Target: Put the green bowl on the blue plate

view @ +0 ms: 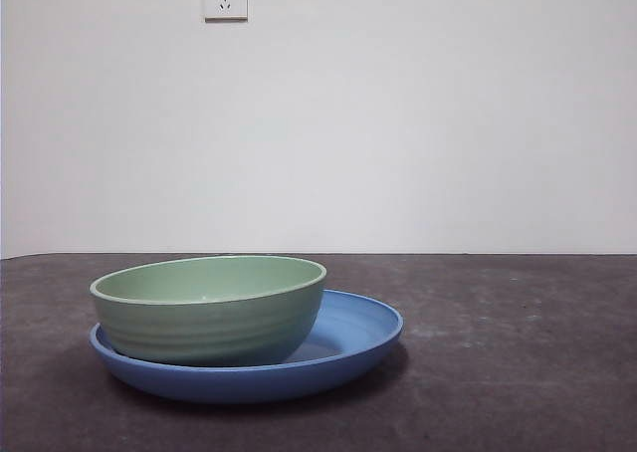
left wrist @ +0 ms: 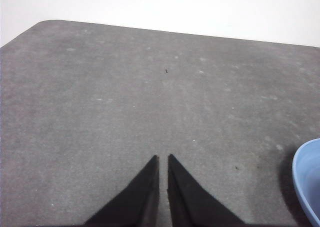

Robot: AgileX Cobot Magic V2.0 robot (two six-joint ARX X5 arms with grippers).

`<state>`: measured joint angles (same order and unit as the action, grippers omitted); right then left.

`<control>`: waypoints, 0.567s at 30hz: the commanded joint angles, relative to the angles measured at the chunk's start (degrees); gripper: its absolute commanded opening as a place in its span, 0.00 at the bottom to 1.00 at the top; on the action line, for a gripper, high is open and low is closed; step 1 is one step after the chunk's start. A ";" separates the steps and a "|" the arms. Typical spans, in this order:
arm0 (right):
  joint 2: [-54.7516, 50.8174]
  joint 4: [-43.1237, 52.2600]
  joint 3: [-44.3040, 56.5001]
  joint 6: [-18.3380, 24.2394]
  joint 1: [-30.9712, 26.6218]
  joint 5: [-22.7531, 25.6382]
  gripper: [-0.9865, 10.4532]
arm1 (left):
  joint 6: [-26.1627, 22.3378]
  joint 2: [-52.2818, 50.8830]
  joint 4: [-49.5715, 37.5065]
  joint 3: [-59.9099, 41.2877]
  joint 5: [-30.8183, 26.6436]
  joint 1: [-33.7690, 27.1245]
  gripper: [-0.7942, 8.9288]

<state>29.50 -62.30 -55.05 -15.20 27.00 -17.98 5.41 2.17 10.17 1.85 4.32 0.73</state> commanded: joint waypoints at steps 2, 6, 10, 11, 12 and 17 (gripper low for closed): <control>0.26 0.55 -1.01 0.66 0.31 0.02 0.10 | -0.68 -0.07 0.48 -1.18 -0.26 -0.02 0.11; -0.63 0.76 -0.87 0.66 0.15 0.07 0.10 | -0.66 -0.07 0.48 -1.18 -0.28 -0.02 0.11; -3.23 2.10 -0.09 1.88 -5.03 -0.17 0.10 | -0.68 -0.07 0.50 -1.16 -0.28 -0.02 0.11; -4.15 3.56 0.55 3.93 -7.06 0.07 0.10 | -0.68 -0.07 0.50 -1.16 -0.28 -0.02 0.11; -5.33 6.27 1.81 5.62 -9.42 0.04 0.10 | -0.68 -0.07 0.48 -1.16 -0.26 -0.02 0.11; -12.68 29.53 14.64 13.92 -18.58 0.70 0.10 | -0.66 -0.07 0.48 -1.16 -0.28 -0.02 0.11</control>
<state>17.54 -38.79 -42.57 -6.46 9.19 -17.65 5.39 2.17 10.17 1.85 4.29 0.73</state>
